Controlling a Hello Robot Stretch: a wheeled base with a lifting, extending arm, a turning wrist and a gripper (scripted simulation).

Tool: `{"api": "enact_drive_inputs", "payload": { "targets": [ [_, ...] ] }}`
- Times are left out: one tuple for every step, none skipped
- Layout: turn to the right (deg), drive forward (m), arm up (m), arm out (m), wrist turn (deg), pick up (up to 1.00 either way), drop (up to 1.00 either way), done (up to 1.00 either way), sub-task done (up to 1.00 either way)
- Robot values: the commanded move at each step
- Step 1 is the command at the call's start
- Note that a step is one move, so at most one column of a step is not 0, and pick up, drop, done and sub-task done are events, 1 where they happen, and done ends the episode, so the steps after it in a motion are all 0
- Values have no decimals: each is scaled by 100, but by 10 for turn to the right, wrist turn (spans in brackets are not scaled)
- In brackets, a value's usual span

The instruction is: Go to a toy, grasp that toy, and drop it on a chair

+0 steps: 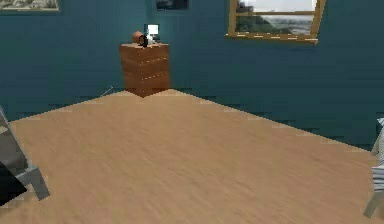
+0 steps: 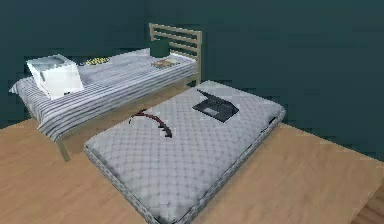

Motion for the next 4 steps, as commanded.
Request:
{"api": "enact_drive_inputs", "payload": {
  "targets": [
    [0,40,0,0,0,0,0,0,0],
    [-450,0,0,0,0,0,0,0,0],
    [-180,0,0,0,0,0,0,0,0],
    [0,50,0,0,0,0,0,0,0]
  ]
}}
